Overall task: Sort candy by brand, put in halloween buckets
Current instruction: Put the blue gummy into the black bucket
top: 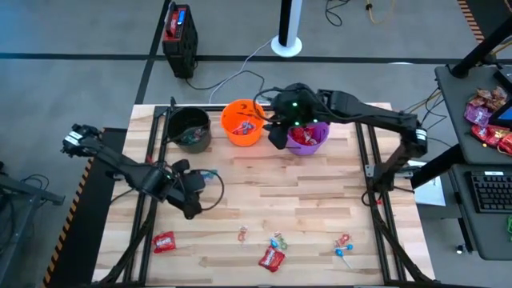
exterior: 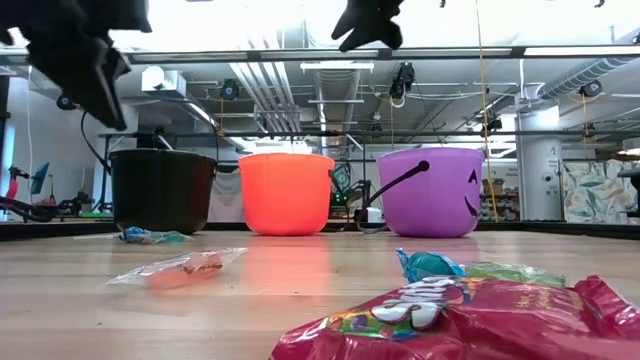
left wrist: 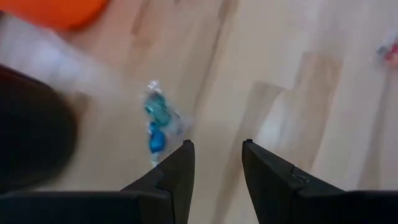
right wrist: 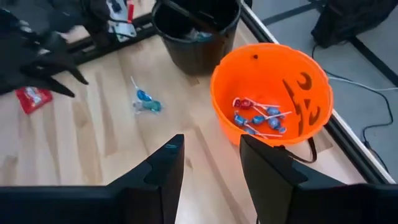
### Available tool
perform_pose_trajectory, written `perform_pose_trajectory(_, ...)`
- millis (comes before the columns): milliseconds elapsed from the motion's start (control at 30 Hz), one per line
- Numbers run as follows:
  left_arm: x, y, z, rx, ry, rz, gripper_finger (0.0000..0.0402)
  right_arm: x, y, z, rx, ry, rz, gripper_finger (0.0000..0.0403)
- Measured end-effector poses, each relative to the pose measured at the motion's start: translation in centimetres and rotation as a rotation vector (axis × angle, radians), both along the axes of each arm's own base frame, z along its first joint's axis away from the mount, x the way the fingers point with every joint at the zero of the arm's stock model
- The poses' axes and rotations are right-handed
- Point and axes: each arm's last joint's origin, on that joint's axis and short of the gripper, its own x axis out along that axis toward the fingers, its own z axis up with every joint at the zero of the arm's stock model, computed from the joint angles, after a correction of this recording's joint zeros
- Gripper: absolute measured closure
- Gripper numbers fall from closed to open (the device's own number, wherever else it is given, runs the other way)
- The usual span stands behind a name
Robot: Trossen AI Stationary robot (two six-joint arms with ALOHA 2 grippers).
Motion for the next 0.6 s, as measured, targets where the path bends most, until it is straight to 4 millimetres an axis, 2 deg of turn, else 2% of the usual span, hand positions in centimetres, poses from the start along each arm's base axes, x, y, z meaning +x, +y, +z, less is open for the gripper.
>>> perform_pose_trajectory(100, -0.5, 0.8, -0.7, -0.095, -0.056, 0.006, 0.0285, -0.8, 0.4, 0.2, -0.016, 0.001, -0.023, 0.0249)
perform_pose_trajectory(233, 0.2, 2.2, -2.1, -0.173, -0.167, 0.076, 0.0293, -1.4, 0.5, 0.0, -0.015, 0.003, -0.045, 0.0247)
perform_pose_trajectory(433, 1.4, 4.4, -5.1, -0.055, -0.211, 0.178, 0.0297, -1.4, 0.7, -1.7, 0.010, 0.057, -0.051, 0.0246)
perform_pose_trajectory(600, 2.1, 5.2, -7.2, -0.047, -0.200, 0.234, 0.0278, -1.4, 0.9, -3.1, 0.025, 0.098, -0.048, 0.0239)
